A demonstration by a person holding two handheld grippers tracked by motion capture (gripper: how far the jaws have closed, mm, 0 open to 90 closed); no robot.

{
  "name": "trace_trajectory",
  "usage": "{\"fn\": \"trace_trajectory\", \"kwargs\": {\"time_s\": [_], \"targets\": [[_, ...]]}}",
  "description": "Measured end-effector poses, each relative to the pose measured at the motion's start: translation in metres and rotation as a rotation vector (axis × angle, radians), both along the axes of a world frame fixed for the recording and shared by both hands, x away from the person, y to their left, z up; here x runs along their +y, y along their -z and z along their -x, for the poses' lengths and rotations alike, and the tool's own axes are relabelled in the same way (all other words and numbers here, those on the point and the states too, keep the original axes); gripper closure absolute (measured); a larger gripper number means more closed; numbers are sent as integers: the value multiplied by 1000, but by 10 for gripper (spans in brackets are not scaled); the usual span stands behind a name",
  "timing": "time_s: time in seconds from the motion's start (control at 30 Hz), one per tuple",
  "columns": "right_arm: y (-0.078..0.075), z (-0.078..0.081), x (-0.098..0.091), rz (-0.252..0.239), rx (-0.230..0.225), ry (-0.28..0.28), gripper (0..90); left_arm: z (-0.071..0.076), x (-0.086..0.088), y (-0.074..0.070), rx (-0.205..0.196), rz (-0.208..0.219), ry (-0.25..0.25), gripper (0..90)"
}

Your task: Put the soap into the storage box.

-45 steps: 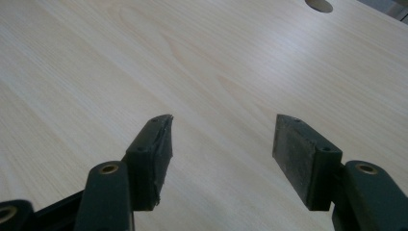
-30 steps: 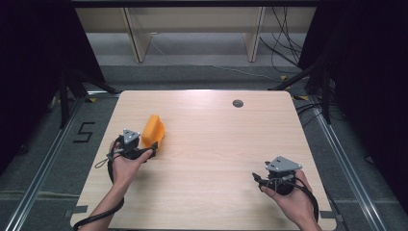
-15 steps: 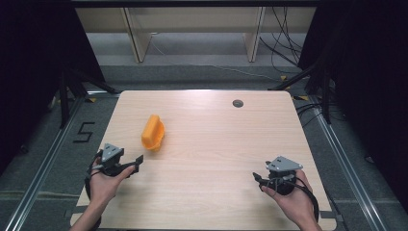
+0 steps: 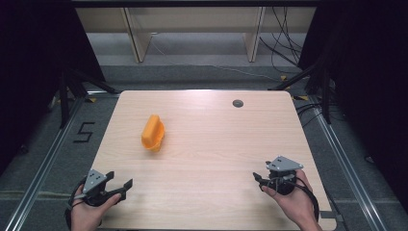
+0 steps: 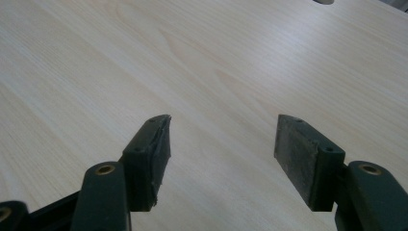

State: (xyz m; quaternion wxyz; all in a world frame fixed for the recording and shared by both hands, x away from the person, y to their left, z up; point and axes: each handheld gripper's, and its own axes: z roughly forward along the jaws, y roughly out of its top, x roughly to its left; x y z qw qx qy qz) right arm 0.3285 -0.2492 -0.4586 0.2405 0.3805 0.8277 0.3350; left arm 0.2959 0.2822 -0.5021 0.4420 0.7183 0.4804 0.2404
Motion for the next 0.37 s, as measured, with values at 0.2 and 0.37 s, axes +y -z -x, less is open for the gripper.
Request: {"fn": "trace_trajectory", "kwargs": {"time_s": [0.2,0.37], "targets": [[2,-2,-3,-17,0,3,385,-9,-2,3,-12,-18,32,225],[3,-3,-5,-22,-2,5,385,-8,-4,3,-2,-24,29,225]]}}
